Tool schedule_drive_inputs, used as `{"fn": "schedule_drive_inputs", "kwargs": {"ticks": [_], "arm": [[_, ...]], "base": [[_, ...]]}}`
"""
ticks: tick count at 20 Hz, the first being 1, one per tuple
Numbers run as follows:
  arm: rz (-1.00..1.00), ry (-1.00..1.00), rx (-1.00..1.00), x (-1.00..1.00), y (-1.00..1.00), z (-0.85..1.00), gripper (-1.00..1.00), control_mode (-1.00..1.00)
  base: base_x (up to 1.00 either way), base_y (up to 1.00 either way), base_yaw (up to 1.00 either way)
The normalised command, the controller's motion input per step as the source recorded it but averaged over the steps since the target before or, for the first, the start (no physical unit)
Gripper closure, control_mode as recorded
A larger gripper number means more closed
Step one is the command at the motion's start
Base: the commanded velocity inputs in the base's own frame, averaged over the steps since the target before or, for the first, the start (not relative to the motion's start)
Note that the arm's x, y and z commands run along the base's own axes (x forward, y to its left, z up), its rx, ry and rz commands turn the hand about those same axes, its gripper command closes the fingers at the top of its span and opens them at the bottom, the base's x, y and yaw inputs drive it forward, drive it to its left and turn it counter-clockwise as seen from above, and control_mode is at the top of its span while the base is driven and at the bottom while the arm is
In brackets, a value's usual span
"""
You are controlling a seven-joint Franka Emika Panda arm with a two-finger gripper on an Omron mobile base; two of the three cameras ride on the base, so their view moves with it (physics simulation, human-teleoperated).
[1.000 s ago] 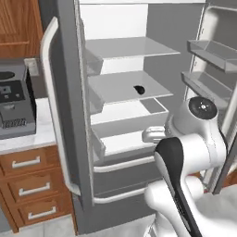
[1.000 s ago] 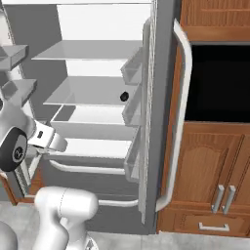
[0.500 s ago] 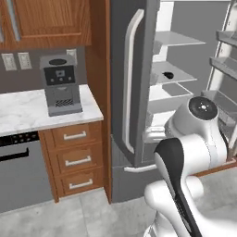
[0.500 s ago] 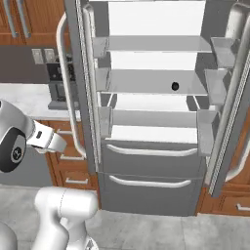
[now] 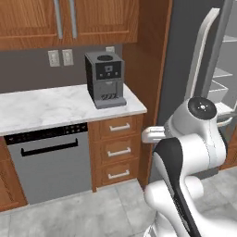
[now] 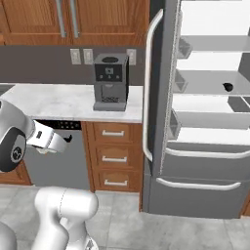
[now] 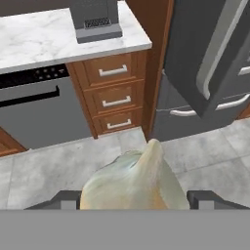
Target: Retrieve the bottle and the shaker from the cabinet and place them next to the mixing bowl on the counter. Then add garlic from the fridge to the mixing bowl.
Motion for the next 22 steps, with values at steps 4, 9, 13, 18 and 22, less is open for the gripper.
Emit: {"fn": "schedule_drive_inputs", "kwargs": {"ticks": [4,9,13,18,22], "arm": [[0.0,0.0,0.0,0.0,0.0,0.0,1.0,1.0],[0.0,0.0,0.0,0.0,0.0,0.0,1.0,1.0],[0.0,0.0,0.0,0.0,0.0,0.0,1.0,1.0],[0.0,0.0,0.0,0.0,0.0,0.0,1.0,1.0],[0.0,0.0,0.0,0.0,0.0,0.0,1.0,1.0]], "base": [[-0.18,1.0,0.01],[-0.01,1.0,0.01],[0.0,1.0,0.01],[0.07,1.0,0.0],[0.02,1.0,0.0]]}}
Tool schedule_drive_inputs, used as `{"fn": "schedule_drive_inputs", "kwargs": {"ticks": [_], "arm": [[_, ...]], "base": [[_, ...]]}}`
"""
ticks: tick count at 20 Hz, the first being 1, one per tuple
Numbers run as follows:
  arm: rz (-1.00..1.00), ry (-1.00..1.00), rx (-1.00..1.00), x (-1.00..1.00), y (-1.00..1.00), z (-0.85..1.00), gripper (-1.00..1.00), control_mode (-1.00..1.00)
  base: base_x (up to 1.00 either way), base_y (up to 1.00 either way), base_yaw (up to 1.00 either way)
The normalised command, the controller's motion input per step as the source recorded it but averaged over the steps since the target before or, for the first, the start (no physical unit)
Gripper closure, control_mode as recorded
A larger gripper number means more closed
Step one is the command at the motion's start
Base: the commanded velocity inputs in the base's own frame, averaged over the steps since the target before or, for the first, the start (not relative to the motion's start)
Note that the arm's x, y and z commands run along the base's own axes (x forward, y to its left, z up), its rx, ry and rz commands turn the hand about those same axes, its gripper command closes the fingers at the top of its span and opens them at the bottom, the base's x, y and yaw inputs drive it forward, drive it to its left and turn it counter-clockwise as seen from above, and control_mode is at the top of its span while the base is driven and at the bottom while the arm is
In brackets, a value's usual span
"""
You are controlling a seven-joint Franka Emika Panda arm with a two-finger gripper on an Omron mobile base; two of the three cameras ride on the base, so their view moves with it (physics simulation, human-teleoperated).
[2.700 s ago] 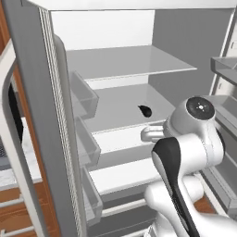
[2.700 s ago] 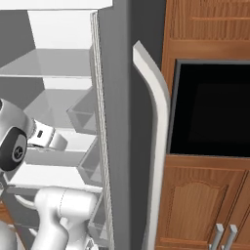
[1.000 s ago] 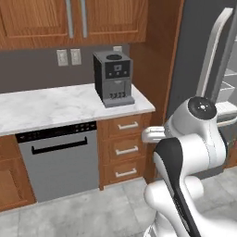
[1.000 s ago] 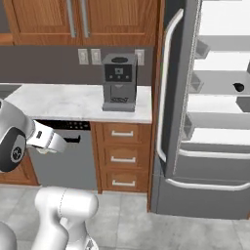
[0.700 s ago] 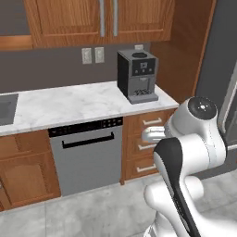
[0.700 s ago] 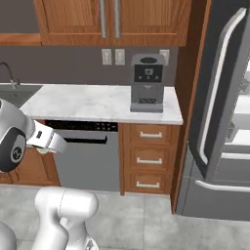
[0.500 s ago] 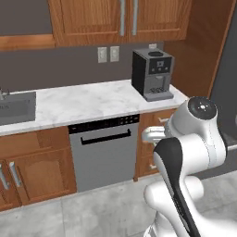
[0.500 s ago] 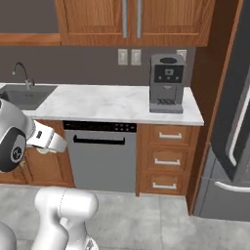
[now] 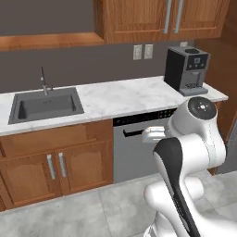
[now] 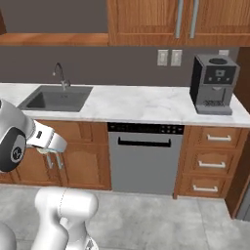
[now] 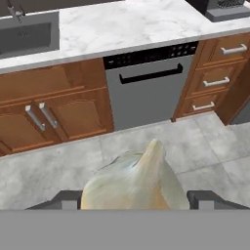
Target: Retrieve the bottle and the shaker from the cabinet and place them next to the mixing bowl on the counter. Then add garlic from the fridge to the mixing bowl.
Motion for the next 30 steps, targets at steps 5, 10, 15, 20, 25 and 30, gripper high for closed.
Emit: {"fn": "schedule_drive_inputs", "kwargs": {"ticks": [5,10,15,20,25,30], "arm": [[0.0,0.0,0.0,0.0,0.0,0.0,1.0,1.0],[0.0,0.0,0.0,0.0,0.0,0.0,1.0,1.0],[0.0,0.0,0.0,0.0,0.0,0.0,1.0,1.0],[0.0,0.0,0.0,0.0,0.0,0.0,1.0,1.0],[0.0,0.0,0.0,0.0,0.0,0.0,1.0,1.0],[0.0,0.0,0.0,0.0,0.0,0.0,1.0,1.0]], "base": [[0.0,1.0,0.0],[0.0,1.0,0.0],[0.0,1.0,0.0],[0.05,1.0,0.0],[0.17,1.0,0.0],[0.22,1.0,0.0]]}}
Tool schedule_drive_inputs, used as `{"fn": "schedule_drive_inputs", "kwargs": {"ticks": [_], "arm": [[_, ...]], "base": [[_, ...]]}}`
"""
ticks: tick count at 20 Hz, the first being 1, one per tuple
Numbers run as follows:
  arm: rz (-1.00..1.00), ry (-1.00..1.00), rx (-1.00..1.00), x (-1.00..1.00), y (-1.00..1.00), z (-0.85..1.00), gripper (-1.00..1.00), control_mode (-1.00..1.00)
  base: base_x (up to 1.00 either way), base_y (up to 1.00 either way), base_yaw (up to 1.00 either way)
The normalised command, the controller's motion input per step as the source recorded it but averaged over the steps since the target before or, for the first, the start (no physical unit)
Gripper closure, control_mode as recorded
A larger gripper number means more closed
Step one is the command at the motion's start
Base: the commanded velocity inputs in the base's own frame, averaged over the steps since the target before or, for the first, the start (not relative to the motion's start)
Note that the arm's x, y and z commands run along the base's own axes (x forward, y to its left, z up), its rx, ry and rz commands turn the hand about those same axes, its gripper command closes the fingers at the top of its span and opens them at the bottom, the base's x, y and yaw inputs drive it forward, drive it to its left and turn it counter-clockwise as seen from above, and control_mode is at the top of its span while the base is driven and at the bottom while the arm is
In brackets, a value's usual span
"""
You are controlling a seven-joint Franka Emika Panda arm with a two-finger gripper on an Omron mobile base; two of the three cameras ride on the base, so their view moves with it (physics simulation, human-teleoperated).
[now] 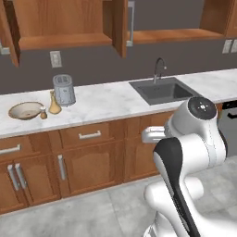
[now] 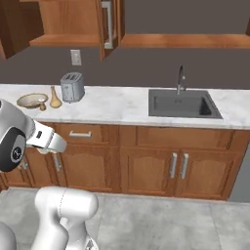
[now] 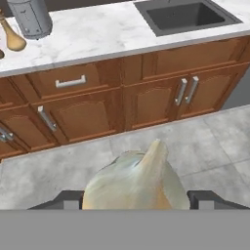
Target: Retrieve the bottle and the shaker from the cabinet and place them next to the mixing bowl on the counter. Then add garlic from the fridge to the mixing bowl.
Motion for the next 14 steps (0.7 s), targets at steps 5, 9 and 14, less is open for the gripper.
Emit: {"fn": "schedule_drive_inputs", "kwargs": {"ticks": [5,9,14], "arm": [[0.0,0.0,0.0,0.0,0.0,0.0,1.0,1.0],[0.0,0.0,0.0,0.0,0.0,0.0,1.0,1.0],[0.0,0.0,0.0,0.0,0.0,0.0,1.0,1.0]], "base": [[0.23,1.0,0.0],[0.6,0.53,0.06],[0.98,-0.18,0.2]]}}
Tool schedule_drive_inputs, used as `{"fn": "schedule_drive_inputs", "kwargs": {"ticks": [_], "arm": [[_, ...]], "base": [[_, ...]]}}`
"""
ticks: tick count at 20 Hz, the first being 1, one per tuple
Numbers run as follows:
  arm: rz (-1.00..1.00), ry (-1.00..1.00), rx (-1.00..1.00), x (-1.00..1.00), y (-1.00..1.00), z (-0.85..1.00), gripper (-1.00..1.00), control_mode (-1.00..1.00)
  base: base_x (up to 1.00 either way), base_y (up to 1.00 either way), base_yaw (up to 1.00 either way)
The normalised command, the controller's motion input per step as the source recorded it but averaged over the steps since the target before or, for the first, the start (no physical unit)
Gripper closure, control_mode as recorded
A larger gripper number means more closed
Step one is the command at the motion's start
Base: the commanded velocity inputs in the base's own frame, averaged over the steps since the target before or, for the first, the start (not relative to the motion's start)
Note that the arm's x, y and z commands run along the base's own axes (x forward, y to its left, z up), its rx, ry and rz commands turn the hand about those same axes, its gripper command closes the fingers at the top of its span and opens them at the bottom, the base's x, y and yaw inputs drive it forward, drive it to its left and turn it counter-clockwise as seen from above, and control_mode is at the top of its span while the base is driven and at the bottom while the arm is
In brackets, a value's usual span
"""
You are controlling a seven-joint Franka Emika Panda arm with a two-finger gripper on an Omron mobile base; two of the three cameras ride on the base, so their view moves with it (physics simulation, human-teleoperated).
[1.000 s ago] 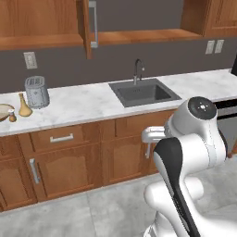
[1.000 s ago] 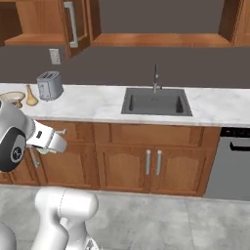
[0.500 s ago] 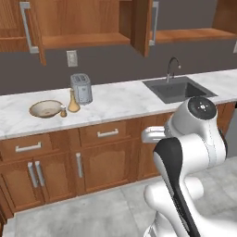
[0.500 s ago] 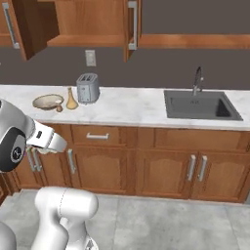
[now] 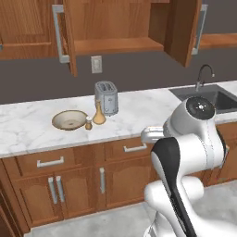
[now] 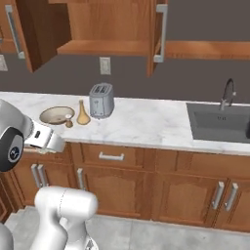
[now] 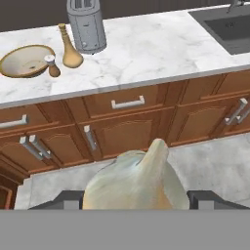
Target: Retrieve the bottle and the shaker from the cabinet and place them next to the mixing bowl on the counter. Then add garlic from the fridge to the mixing bowl.
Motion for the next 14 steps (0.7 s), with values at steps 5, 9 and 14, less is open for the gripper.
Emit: {"fn": "schedule_drive_inputs", "kwargs": {"ticks": [5,9,14], "arm": [[0.0,0.0,0.0,0.0,0.0,0.0,1.0,1.0],[0.0,0.0,0.0,0.0,0.0,0.0,1.0,1.0],[0.0,0.0,0.0,0.0,0.0,0.0,1.0,1.0]], "base": [[0.87,-0.01,0.3],[0.5,0.0,0.26],[0.27,0.0,0.15]]}}
